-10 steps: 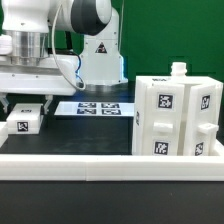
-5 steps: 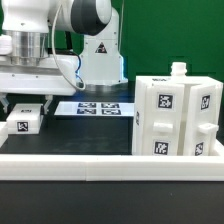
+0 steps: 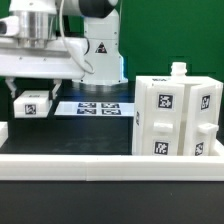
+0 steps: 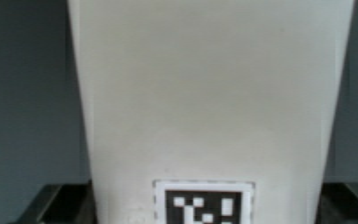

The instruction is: Assemble cabinet

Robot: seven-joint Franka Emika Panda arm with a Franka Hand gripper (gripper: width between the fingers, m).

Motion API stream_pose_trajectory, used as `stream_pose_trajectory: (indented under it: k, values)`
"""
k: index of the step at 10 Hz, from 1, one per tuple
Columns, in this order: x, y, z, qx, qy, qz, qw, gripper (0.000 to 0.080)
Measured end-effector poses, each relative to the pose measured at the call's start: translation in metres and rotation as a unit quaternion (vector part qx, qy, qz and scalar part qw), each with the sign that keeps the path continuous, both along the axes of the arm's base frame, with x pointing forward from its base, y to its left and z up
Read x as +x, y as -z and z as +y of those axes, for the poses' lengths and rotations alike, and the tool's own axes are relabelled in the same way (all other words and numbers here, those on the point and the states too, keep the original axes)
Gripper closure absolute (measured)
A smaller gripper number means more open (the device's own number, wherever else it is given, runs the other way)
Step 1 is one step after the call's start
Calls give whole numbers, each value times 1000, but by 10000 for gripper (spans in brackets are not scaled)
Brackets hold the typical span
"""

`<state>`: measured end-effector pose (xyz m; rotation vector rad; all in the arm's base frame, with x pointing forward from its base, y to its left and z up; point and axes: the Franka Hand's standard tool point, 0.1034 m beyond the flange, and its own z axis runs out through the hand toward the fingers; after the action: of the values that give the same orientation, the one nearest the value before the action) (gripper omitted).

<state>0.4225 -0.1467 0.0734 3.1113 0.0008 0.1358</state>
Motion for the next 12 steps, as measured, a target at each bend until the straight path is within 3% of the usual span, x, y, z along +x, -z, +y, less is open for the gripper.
stream_pose_trajectory:
  k: [2, 3, 4, 5, 6, 12]
  values:
    - [16, -33, 35, 17, 22, -14, 1000, 241]
    - [25, -50, 62, 24, 58, -11, 998, 241]
    - [40, -69, 89, 21, 79, -4, 997, 241]
    - [59, -81, 106, 21, 89, -1, 996, 240]
    - [72, -84, 109, 26, 93, -6, 995, 240]
    - [67, -78, 111, 29, 101, 7, 994, 240]
